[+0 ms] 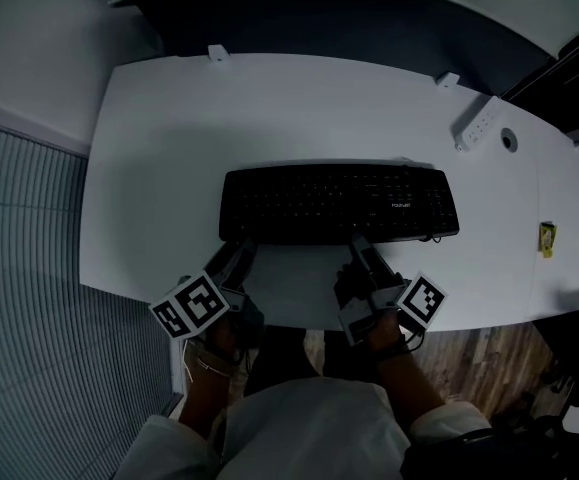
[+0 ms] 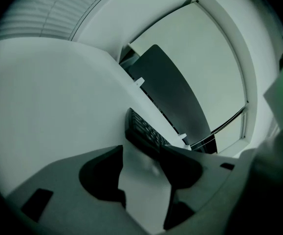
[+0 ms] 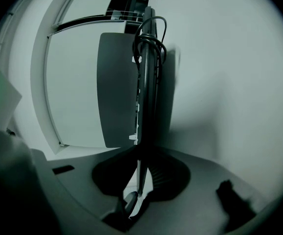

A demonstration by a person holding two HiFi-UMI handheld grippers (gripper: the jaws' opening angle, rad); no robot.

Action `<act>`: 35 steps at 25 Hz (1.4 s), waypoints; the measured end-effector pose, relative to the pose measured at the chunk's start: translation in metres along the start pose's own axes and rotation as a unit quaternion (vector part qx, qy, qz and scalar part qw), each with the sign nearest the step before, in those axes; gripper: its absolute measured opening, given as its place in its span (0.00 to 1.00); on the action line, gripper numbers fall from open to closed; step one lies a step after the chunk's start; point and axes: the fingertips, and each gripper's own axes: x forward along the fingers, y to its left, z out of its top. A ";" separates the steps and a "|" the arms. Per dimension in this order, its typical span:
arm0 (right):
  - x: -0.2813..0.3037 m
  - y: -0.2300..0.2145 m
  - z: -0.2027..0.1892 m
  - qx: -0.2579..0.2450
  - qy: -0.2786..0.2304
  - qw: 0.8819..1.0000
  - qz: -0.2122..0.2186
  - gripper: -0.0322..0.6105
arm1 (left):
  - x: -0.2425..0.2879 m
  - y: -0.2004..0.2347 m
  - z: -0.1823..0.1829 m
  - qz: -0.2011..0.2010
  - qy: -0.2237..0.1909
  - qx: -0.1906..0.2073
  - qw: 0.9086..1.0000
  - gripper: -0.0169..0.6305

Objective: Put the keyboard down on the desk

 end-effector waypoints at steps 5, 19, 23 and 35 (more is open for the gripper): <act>0.005 -0.001 -0.003 -0.001 0.005 1.000 -0.005 0.17 | -0.022 0.011 -0.002 0.022 -0.018 0.015 0.999 0.38; 0.016 -0.023 -0.012 -0.001 0.012 0.999 -0.050 0.17 | -0.032 -0.016 0.024 0.050 -0.087 0.134 0.986 0.14; 0.016 -0.028 -0.013 0.010 0.013 0.997 -0.073 0.17 | -0.030 -0.016 0.022 0.056 -0.082 0.145 0.985 0.14; 0.018 -0.043 -0.014 0.034 0.011 0.993 -0.115 0.17 | -0.028 -0.014 0.014 0.049 -0.064 0.153 0.985 0.13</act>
